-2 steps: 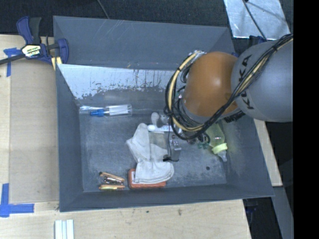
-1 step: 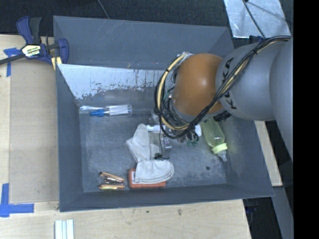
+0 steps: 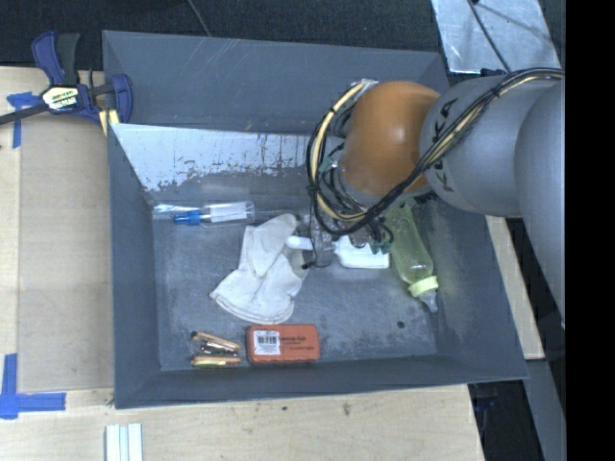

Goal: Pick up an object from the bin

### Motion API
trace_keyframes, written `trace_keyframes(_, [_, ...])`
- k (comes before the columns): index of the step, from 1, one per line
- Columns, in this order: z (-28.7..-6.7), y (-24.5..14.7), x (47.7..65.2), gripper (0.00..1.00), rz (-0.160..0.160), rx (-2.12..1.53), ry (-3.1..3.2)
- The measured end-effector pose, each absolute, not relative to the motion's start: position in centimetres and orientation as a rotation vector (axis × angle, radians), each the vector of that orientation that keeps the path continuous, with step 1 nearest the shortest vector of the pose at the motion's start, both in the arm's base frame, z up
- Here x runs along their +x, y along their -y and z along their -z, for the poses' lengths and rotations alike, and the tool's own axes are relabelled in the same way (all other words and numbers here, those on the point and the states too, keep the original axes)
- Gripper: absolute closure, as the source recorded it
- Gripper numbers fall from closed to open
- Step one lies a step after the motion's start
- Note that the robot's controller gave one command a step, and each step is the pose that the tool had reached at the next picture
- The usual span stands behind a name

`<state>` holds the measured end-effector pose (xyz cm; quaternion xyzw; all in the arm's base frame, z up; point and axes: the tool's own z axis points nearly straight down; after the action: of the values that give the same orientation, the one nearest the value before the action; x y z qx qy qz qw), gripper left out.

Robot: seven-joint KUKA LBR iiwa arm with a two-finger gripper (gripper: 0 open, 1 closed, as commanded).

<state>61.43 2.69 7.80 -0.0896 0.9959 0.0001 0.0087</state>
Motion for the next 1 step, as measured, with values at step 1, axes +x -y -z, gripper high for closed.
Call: trace_keyframes(1, [-7.79, -2.69, 61.43, 1.0, -0.001, -0.279, -3.112])
